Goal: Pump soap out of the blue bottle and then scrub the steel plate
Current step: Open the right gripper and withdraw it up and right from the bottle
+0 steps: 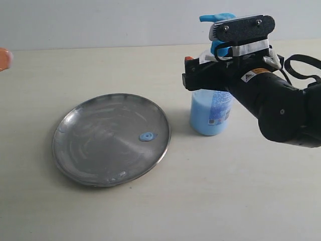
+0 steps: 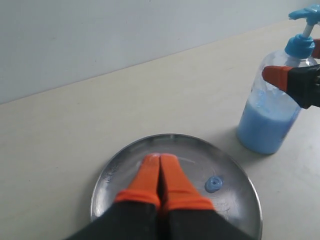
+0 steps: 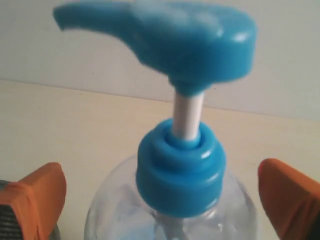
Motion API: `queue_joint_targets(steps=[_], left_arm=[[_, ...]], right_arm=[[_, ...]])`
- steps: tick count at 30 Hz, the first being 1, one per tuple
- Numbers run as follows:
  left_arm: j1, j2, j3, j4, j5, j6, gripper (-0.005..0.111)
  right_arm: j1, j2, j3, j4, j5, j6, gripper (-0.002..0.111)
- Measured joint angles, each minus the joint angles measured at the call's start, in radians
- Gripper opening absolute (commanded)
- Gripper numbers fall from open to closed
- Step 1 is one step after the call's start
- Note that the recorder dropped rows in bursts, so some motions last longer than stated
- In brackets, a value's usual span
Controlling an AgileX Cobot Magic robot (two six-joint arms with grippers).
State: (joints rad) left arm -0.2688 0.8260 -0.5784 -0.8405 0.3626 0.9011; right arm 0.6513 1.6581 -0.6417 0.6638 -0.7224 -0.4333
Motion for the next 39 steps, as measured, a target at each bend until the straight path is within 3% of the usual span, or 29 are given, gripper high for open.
queue_joint_targets(steps=[14,30,34,39], left_arm=[[0.0,0.0,0.0,0.0,0.0,0.004,0.0],[0.0,0.0,0.0,0.0,-0.005,0.006,0.0],[0.0,0.0,0.0,0.0,-0.005,0.006,0.0],[0.0,0.0,0.0,0.0,-0.005,0.006,0.0]], right_arm=[[0.0,-0.118,0.0,0.117,0.149,-0.143,0.105],[0.0,-0.339,0.073,0.126,0.332,-0.167,0.104],[0.0,-0.42,0.122,0.126,0.367,-0.168,0.096],[0.0,-0.533,0.157,0.126,0.406,-0.168,0.07]])
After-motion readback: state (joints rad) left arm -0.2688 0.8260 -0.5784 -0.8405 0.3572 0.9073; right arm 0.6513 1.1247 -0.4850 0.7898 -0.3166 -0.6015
